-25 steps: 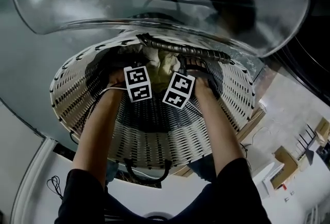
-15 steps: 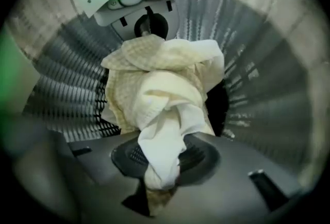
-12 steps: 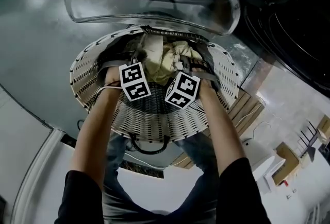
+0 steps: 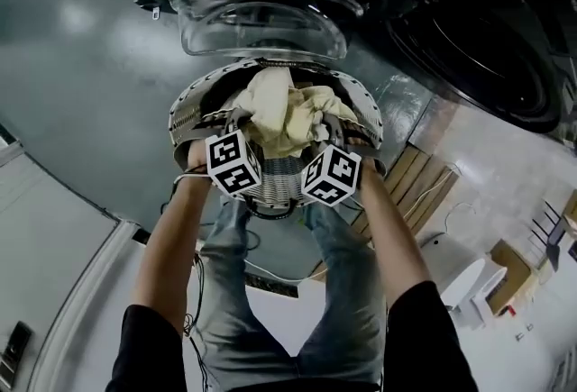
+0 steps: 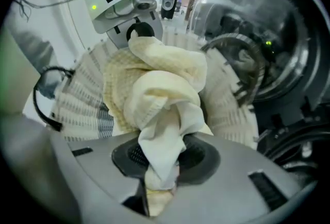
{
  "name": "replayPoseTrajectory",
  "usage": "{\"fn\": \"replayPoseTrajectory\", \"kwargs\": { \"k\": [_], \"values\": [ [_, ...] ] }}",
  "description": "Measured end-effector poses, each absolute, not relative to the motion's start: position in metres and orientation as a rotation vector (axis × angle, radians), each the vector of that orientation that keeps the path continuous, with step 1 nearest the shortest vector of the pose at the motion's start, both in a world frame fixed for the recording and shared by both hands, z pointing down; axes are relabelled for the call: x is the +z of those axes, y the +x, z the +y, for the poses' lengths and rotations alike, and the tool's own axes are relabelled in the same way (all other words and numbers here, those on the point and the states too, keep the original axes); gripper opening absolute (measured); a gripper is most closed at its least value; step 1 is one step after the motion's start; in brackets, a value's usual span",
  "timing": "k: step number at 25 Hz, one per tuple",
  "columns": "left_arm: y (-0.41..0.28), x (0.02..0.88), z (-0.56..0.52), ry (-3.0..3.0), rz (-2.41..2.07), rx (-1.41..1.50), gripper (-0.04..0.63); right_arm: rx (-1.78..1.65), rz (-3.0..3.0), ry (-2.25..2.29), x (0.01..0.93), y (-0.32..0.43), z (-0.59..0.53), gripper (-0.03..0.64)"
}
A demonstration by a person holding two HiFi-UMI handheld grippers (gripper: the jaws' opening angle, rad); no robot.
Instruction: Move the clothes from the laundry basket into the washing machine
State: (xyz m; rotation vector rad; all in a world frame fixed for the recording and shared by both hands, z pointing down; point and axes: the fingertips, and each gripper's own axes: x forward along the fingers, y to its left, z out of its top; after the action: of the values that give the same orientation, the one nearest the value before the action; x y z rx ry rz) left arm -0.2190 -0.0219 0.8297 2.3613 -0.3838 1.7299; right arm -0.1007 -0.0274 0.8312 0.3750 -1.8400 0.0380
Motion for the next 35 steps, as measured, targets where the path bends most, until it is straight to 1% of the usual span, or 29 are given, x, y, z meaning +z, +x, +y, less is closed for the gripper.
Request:
{"fn": "replayPoseTrajectory", "kwargs": {
  "k": [9, 23, 28, 35],
  "values": [
    [-0.214, 0.7, -0.019, 2.452, -0.511, 1.606, 0.054, 0.083, -1.92, 0.611, 0.703, -0.084, -0.018, 0.1],
    [-0.192, 0.502, -0.047, 2.632, -0.818, 1.254, 0.054, 0.18, -1.984, 1.149, 0.504, -0.056, -0.027, 0.1],
    [-0.175, 0.442, -0.058, 2.729, -0.823, 1.147, 0.054, 0.164, -1.95, 1.33, 0.44, -0.04, -0.026, 0.1],
    [-0.146, 0.365, -0.071, 2.843, -0.785, 0.991, 0.054, 0.235, -1.906, 1.614, 0.361, -0.004, -0.022, 0.1]
  ]
}}
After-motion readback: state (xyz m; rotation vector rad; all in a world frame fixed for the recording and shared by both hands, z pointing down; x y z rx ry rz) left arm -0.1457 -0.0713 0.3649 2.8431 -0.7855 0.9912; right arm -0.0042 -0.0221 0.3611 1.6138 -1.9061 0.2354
